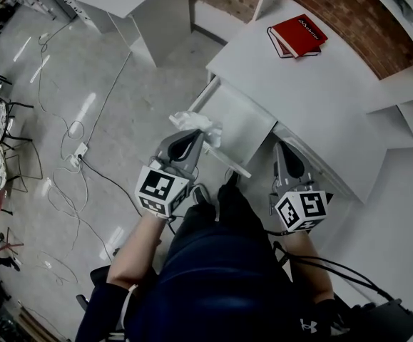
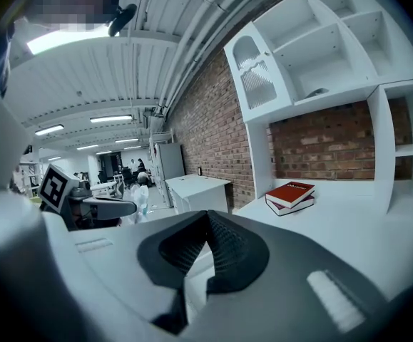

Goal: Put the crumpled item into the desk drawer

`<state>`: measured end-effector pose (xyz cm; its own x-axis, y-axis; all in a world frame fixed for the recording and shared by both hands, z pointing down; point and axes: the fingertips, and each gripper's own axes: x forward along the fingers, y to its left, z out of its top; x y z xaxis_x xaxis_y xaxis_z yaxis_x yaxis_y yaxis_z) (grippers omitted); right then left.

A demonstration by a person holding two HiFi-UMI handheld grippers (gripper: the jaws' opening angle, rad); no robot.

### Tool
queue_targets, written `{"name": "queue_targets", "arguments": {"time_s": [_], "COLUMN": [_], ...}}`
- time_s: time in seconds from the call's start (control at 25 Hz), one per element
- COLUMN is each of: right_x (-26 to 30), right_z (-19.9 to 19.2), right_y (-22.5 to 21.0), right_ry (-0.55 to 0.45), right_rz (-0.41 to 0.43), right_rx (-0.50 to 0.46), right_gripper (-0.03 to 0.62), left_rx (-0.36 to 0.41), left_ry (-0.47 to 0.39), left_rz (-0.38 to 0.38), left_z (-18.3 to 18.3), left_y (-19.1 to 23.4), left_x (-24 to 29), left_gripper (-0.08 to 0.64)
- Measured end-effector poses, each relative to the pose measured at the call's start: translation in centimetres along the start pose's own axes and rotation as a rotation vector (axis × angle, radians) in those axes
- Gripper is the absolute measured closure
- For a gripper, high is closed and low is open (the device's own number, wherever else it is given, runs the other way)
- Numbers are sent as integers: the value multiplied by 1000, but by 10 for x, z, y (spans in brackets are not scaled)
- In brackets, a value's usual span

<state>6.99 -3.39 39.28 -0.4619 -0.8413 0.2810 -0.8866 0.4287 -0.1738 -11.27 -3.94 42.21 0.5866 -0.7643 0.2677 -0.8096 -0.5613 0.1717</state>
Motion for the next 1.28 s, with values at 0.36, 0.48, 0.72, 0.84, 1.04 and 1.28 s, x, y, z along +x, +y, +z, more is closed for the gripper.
{"name": "queue_targets", "arguments": {"time_s": [0.36,0.48,0.72,0.84,1.04,1.28], "right_x": [54,67,84,89,85,73], "right_z": [16,16,1,-10,-33,-61], "right_y": [-55,-68,-88,-94,-100,-116], "right_ry": [-5,5,54,81,127,171], "right_rz": [53,78,82,52,-15,-101], "right_rx": [48,56,68,80,113,170], "right_gripper": [591,591,591,591,591,591], "left_rx": [9,17,12,13,-3,32], "left_ry": [149,225,386,458,580,781], "left_rz": [16,8,-33,-63,-132,-188], "left_z": [-19,-39,-90,-116,-157,-208], "left_y": [21,25,37,47,55,63], "left_x": [83,111,158,176,196,224], "left_gripper": [557,557,557,557,557,557]}}
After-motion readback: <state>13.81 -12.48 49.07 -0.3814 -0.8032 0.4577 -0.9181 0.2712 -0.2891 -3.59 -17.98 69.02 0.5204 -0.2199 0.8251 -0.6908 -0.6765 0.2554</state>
